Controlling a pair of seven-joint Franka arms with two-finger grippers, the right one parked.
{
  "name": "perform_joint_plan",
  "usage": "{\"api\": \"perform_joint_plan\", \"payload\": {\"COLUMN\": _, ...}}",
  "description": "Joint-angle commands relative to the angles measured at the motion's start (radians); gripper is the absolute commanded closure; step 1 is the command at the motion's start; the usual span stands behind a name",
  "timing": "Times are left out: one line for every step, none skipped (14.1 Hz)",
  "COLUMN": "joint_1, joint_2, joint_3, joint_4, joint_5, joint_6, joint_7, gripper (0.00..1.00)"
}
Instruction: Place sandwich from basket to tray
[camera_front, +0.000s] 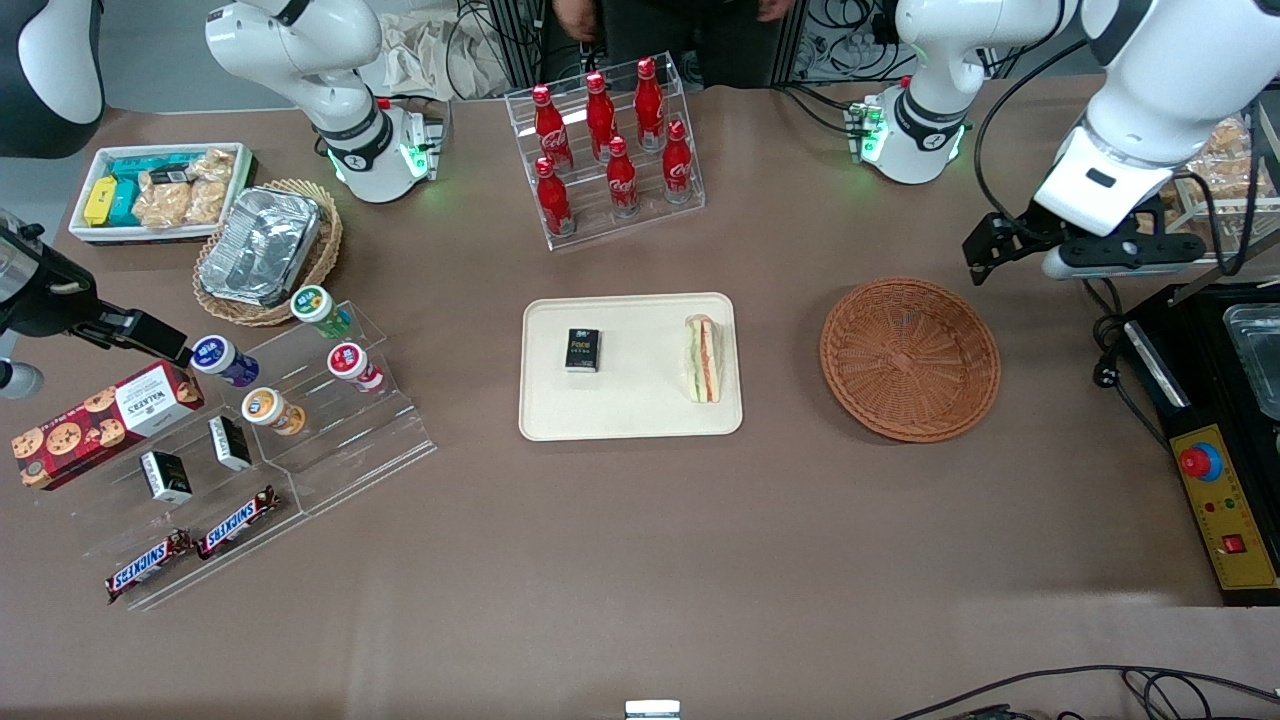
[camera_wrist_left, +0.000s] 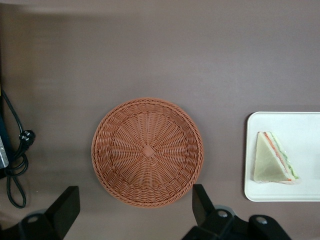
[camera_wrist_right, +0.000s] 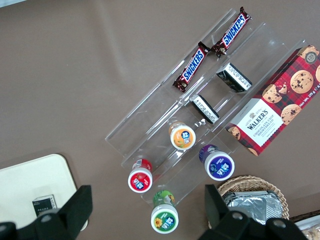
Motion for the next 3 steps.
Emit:
{"api": "perform_joint_plan", "payload": {"joint_1": -0.022, "joint_2": 0.044, "joint_3": 0.015, "joint_4": 0.089, "joint_5": -0.018, "joint_6": -0.035, "joint_7": 0.050, "gripper": 0.00}}
{"api": "perform_joint_plan", "payload": {"joint_1": -0.022, "joint_2": 0.080, "joint_3": 0.016, "joint_4": 0.151, "joint_5": -0.018, "joint_6": -0.077, "joint_7": 0.055, "gripper": 0.00}}
{"api": "perform_joint_plan", "payload": {"joint_1": -0.022, "joint_2": 0.100, "joint_3": 0.018, "joint_4": 0.185, "joint_5": -0.020, "joint_6": -0.110, "joint_7": 0.060, "gripper": 0.00}}
